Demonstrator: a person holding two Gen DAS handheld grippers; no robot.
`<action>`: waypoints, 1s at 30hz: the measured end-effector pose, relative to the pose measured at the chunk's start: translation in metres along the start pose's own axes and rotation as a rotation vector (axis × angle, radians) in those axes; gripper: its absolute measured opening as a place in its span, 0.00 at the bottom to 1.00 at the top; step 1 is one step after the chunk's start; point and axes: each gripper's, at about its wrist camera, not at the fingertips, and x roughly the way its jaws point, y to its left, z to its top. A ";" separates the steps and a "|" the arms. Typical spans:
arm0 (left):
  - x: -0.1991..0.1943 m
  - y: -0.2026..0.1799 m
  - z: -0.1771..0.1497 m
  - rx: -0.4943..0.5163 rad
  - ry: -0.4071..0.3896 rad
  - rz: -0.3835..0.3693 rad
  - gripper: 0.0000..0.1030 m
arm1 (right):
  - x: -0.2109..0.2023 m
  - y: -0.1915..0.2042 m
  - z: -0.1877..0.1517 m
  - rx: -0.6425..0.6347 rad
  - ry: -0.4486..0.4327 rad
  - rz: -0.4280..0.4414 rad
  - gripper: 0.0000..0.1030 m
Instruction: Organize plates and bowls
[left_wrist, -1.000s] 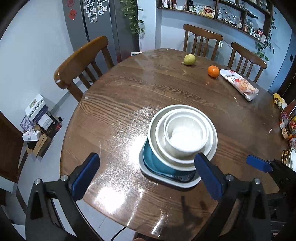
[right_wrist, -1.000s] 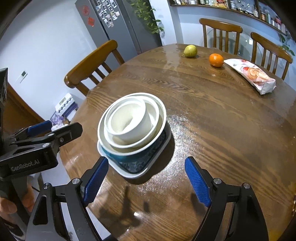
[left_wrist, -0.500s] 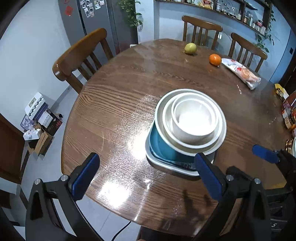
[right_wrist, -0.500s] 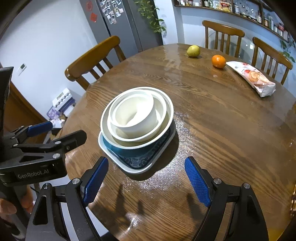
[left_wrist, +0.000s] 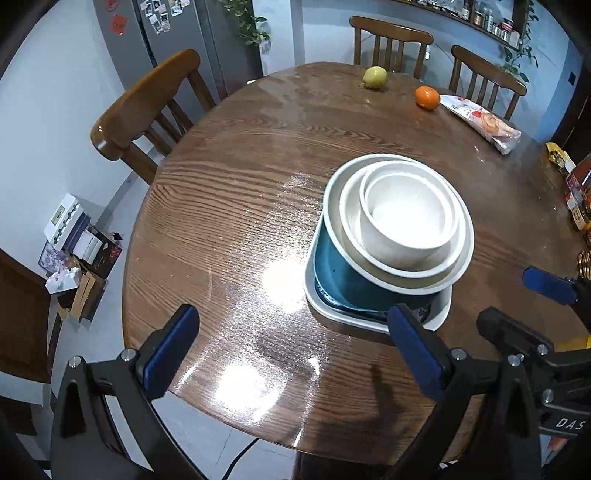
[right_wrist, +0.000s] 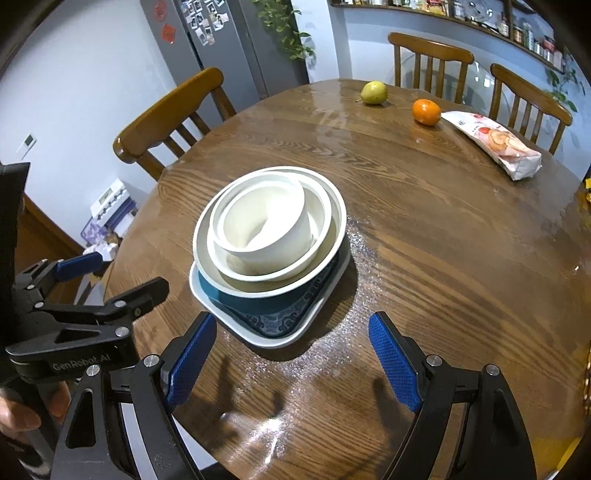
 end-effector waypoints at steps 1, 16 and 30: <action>0.000 -0.001 0.000 0.003 0.000 -0.002 0.99 | -0.001 0.000 0.000 0.001 -0.002 0.000 0.82; -0.002 -0.009 0.001 0.029 -0.013 -0.021 0.99 | 0.001 0.002 -0.004 0.025 -0.002 -0.009 0.82; 0.001 -0.006 -0.002 0.017 -0.006 -0.018 0.99 | 0.002 0.000 -0.002 0.036 0.002 -0.015 0.82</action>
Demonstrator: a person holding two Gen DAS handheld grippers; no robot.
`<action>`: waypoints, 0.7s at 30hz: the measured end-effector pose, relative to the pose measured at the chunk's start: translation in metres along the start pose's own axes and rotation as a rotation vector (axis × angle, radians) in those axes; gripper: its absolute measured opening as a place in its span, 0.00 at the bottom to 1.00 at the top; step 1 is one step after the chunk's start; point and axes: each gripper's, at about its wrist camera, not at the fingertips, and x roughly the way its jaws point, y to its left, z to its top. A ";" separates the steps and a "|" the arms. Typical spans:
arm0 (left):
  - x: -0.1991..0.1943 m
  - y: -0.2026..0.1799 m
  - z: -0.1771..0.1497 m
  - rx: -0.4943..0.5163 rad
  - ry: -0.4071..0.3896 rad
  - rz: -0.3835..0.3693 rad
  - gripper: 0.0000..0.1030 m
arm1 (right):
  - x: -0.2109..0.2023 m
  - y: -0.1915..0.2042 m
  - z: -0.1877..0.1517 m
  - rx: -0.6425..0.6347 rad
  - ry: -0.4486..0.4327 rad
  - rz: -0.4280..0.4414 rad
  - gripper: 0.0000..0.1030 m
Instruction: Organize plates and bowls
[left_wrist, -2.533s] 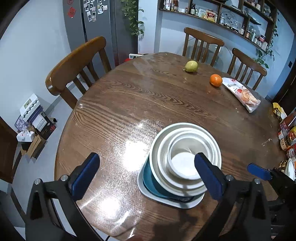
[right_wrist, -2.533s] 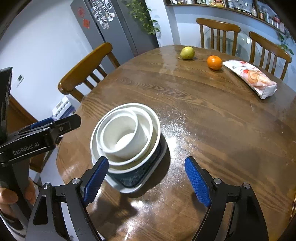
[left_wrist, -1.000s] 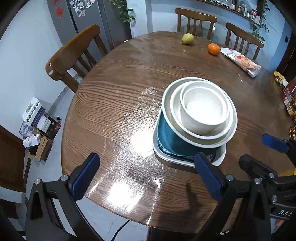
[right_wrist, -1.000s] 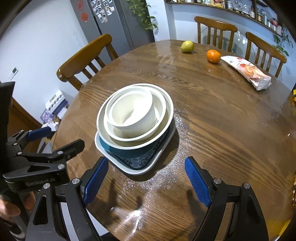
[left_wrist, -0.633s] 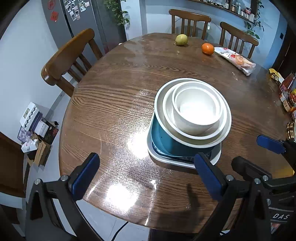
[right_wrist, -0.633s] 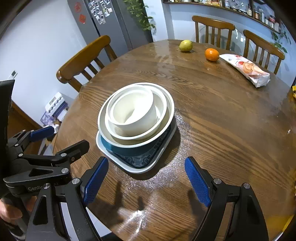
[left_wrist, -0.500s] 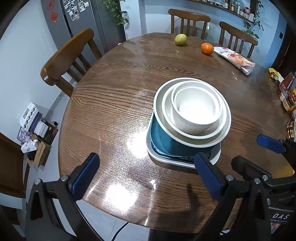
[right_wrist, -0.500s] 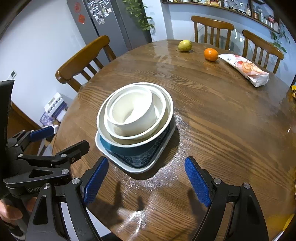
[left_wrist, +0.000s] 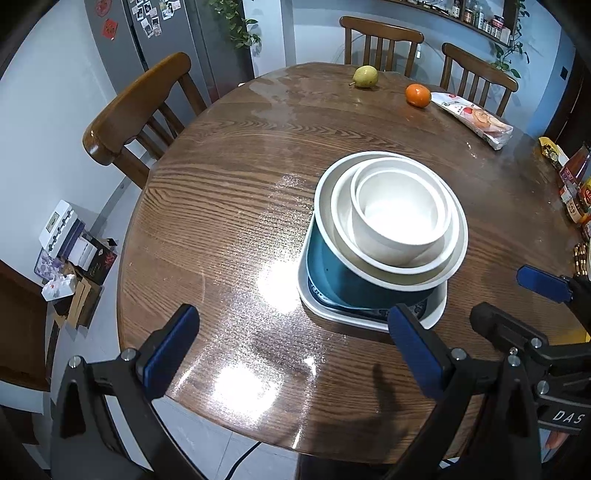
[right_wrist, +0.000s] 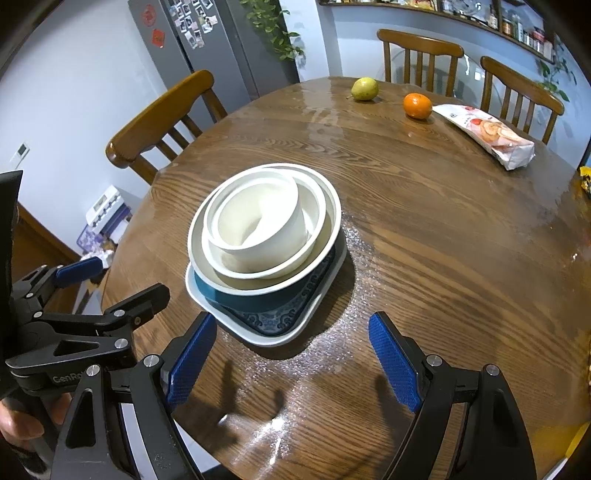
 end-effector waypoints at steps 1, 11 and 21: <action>0.000 0.000 0.000 -0.001 0.000 -0.001 0.99 | 0.000 0.000 0.000 -0.001 0.000 0.001 0.82; 0.001 0.001 0.000 -0.007 0.009 -0.009 0.99 | 0.000 0.000 0.000 0.001 0.001 -0.001 0.82; 0.000 0.001 -0.001 -0.001 0.007 -0.007 0.99 | 0.001 0.000 0.000 0.004 0.002 -0.001 0.82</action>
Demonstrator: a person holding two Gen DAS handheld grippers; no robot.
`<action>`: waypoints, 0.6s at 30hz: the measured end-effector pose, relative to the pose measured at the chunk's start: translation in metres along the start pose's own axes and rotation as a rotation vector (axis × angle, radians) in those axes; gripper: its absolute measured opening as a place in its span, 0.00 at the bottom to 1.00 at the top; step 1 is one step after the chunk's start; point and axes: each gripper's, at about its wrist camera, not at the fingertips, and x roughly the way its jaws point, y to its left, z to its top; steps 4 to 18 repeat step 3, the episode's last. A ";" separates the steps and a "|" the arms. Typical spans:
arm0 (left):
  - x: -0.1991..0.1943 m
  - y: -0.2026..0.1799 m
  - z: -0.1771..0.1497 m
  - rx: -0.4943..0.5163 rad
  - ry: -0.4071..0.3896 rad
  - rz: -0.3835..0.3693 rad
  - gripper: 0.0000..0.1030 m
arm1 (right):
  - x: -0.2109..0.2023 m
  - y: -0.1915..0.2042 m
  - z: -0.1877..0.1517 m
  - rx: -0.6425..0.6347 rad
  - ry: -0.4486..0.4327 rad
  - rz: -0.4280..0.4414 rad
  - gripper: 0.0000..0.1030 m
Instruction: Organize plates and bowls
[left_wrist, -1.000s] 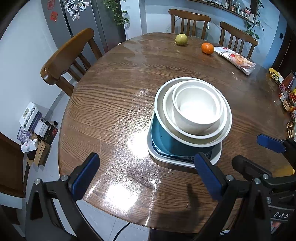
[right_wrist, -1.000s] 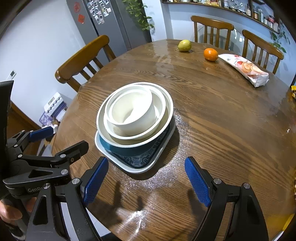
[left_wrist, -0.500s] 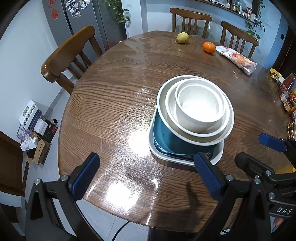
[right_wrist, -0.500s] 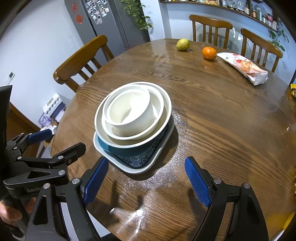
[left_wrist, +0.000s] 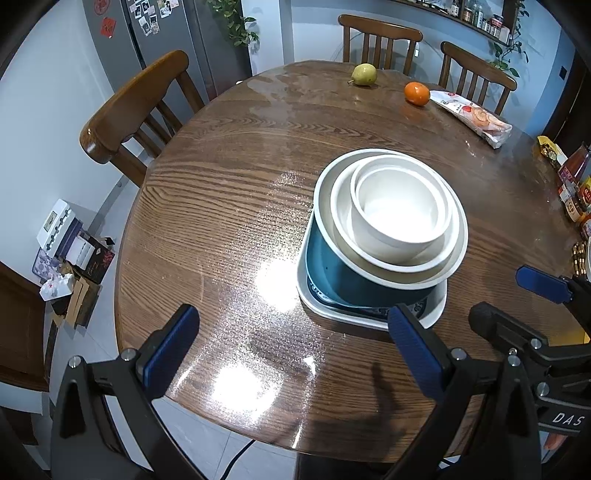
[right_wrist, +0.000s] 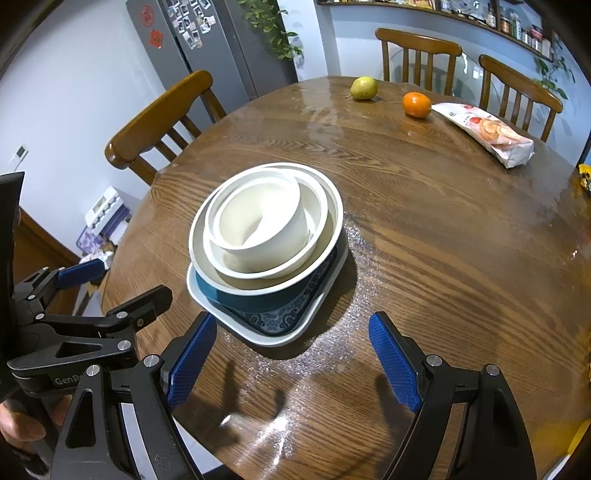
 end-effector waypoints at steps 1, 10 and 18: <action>0.000 0.000 0.000 0.000 0.001 0.002 0.99 | 0.000 0.000 0.000 0.001 0.001 -0.001 0.82; 0.000 0.000 0.000 -0.001 0.001 0.008 0.99 | 0.000 0.001 0.000 0.003 0.000 -0.001 0.82; 0.000 0.000 0.000 -0.001 0.001 0.008 0.99 | 0.000 0.001 0.000 0.003 0.000 -0.001 0.82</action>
